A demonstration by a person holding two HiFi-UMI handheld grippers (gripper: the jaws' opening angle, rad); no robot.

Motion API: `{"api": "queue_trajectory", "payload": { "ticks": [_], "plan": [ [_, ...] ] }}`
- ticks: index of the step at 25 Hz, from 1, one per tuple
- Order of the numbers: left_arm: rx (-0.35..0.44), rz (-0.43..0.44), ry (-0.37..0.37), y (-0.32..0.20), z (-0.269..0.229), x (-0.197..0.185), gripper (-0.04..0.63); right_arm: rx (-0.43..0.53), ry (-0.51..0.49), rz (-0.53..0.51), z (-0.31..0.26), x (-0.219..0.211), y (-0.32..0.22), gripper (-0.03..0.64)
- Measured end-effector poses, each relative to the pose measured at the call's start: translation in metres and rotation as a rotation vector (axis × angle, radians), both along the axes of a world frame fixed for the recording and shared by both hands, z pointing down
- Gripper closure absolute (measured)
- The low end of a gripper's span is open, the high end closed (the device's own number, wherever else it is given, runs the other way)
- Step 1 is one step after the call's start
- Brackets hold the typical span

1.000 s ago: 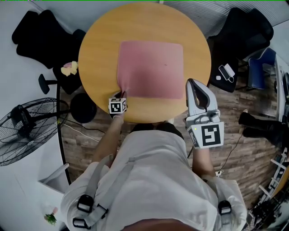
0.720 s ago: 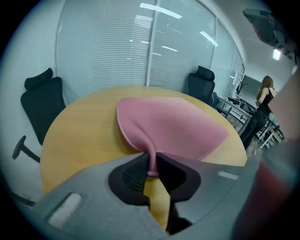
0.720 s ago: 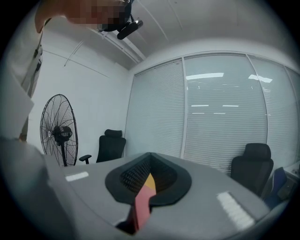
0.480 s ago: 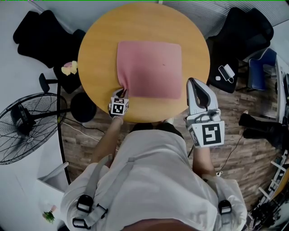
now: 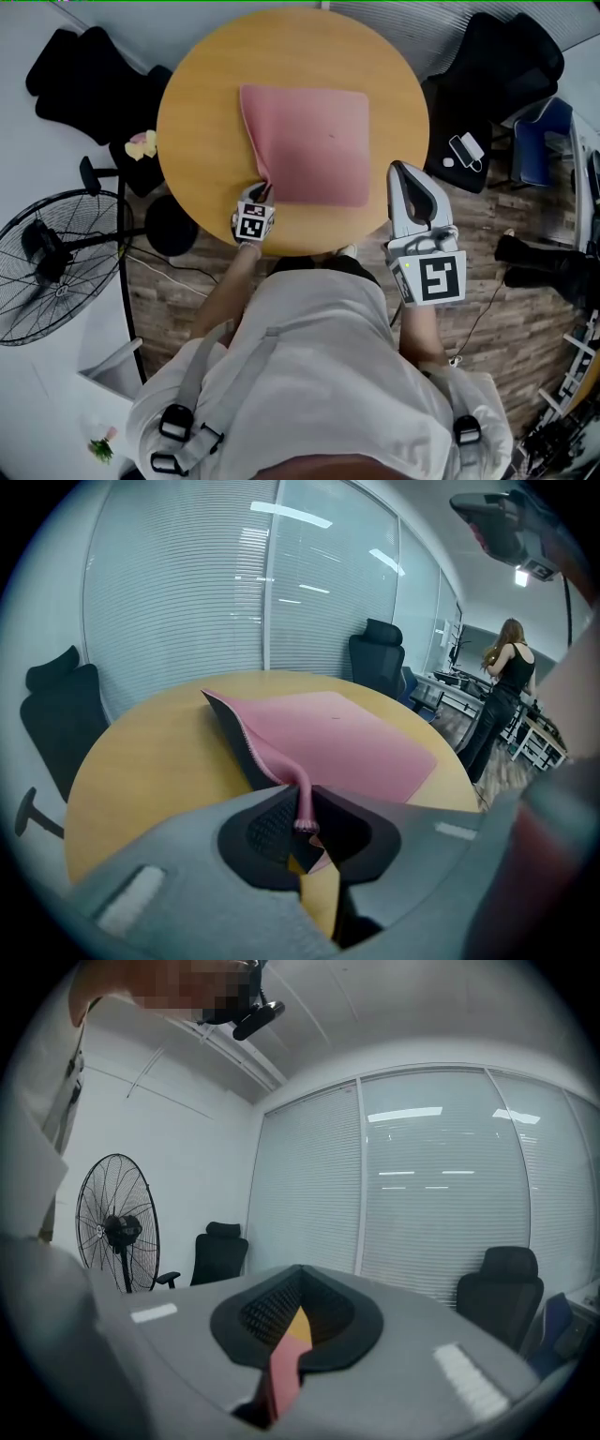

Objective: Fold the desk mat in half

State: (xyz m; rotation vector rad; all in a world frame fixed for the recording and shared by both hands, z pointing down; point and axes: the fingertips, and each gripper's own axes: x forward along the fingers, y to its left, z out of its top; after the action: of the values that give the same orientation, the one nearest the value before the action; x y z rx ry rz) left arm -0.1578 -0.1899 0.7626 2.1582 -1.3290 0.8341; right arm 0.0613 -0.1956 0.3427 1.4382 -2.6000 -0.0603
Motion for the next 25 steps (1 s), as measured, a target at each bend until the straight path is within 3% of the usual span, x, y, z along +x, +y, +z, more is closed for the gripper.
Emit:
{"api": "queue_trajectory", "payload": {
  "ticks": [25],
  "plan": [
    [0.007,0.116,0.024,-0.007,-0.011,0.08,0.557,0.011,-0.013,0.018,-0.009,0.044,-0.002,0.612]
  ]
}}
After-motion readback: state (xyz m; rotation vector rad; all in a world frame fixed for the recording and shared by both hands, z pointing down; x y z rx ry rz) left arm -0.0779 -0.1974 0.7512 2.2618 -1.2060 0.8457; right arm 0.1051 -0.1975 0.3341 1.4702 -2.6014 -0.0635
